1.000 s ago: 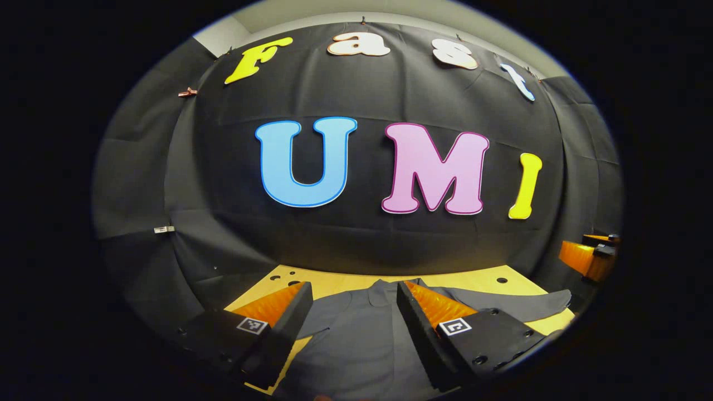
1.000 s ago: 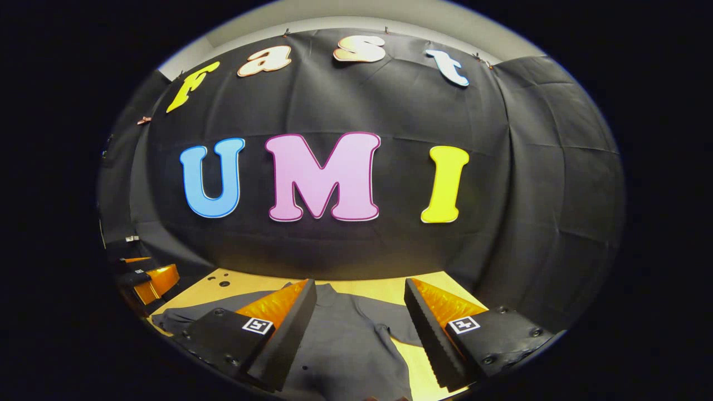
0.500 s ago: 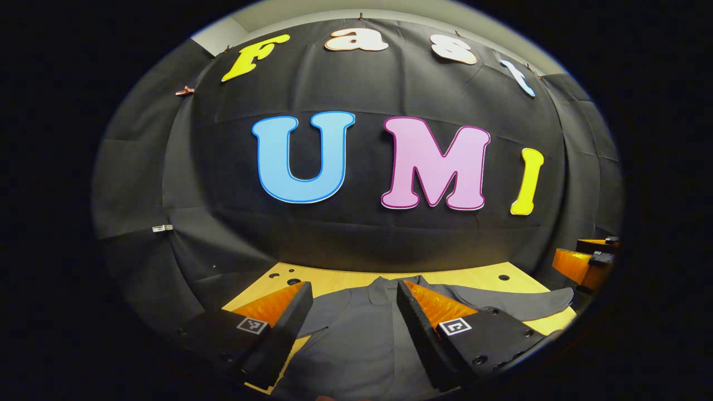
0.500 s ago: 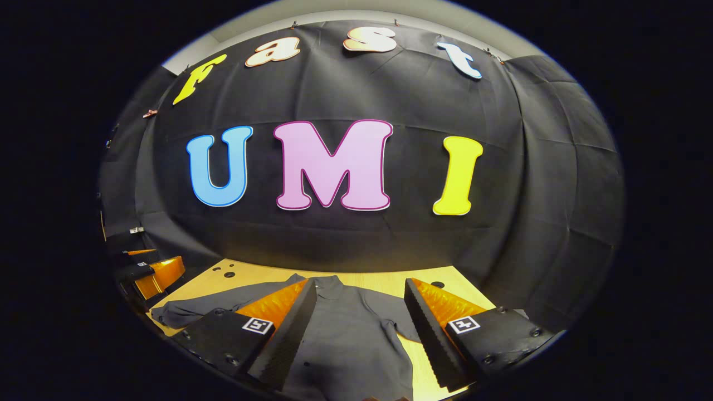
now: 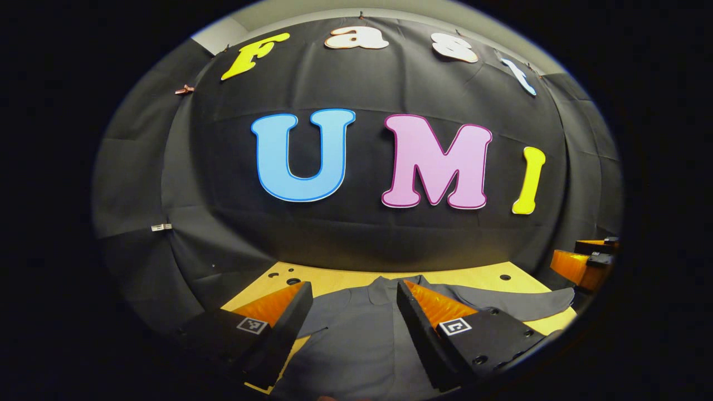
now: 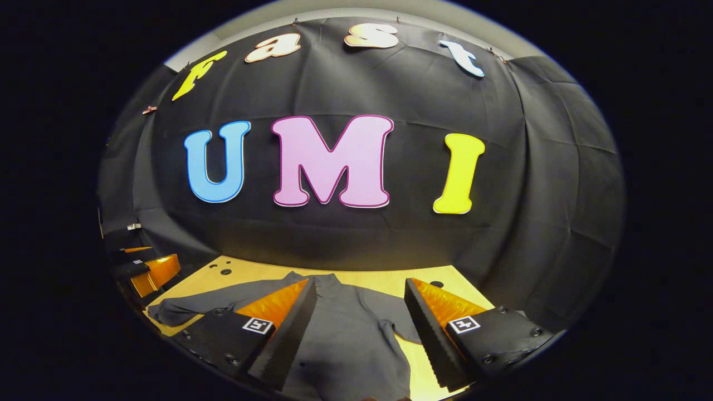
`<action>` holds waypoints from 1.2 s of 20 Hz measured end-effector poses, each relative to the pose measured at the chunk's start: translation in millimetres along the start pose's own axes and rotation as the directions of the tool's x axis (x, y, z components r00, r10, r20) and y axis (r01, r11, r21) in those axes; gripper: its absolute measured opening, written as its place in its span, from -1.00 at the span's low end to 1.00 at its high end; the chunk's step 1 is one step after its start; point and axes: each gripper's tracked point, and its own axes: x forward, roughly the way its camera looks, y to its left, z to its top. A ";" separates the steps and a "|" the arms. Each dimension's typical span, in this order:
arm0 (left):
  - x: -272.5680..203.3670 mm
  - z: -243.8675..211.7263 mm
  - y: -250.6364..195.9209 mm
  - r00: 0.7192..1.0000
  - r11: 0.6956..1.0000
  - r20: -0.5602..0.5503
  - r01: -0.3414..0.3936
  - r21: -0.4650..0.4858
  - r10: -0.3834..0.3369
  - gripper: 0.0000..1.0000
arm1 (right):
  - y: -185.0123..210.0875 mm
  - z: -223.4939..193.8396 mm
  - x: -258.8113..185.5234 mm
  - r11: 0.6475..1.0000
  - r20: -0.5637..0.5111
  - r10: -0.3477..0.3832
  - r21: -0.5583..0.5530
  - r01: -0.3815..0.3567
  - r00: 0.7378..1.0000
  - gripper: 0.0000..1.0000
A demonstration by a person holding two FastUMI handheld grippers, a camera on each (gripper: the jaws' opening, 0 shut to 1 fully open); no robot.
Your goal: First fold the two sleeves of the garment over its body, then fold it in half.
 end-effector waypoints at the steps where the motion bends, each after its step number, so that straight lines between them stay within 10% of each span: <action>1: 0.0 -0.2 -0.4 1.000 1.000 -0.002 0.000 -0.001 0.000 0.92 | -1.0 -2.1 0.9 1.000 -0.004 -0.001 -0.002 0.001 1.000 0.95; 13: 13.0 -16.3 10.0 0.997 0.999 -0.054 -0.047 -0.007 0.047 0.92 | -73.6 -40.5 31.7 0.988 -0.126 -0.120 0.079 0.131 0.985 0.96; 24: 32.5 -24.7 43.9 0.983 0.986 -0.093 -0.154 0.057 0.158 0.90 | -203.7 -101.1 61.0 0.915 -0.274 -0.339 0.126 0.383 0.900 0.93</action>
